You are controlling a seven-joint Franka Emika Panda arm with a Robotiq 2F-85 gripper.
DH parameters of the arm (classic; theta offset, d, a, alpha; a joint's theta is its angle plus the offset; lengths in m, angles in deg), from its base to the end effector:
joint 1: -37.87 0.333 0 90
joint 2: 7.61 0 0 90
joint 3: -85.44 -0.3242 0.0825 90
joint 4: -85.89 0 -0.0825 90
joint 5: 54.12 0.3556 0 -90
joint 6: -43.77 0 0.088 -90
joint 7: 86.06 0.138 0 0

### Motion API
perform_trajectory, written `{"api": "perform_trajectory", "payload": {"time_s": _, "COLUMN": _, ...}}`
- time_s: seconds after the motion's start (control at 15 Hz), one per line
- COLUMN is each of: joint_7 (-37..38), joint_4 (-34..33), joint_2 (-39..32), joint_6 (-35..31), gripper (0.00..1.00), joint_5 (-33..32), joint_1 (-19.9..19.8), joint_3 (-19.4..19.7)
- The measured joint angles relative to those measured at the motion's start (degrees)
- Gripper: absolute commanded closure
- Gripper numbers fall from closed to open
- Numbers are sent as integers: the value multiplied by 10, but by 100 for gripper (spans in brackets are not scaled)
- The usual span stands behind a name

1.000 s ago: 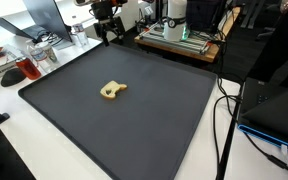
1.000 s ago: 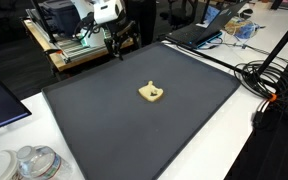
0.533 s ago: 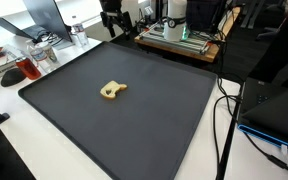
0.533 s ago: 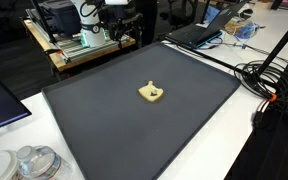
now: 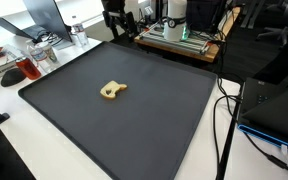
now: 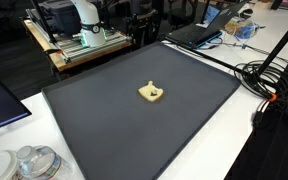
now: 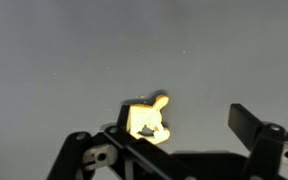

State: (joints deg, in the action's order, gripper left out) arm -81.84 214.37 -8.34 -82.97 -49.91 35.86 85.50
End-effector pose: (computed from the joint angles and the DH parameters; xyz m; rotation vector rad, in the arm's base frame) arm 0.4962 -0.0137 0.3537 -3.0745 0.2388 0.0681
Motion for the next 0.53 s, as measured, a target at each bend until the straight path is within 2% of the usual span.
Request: {"api": "perform_trajectory", "payload": {"time_s": 0.53, "joint_7": 4, "joint_4": -18, "joint_2": -131, "joint_6": -167, "gripper": 0, "joint_5": -12, "joint_1": 1, "joint_3": 8}}
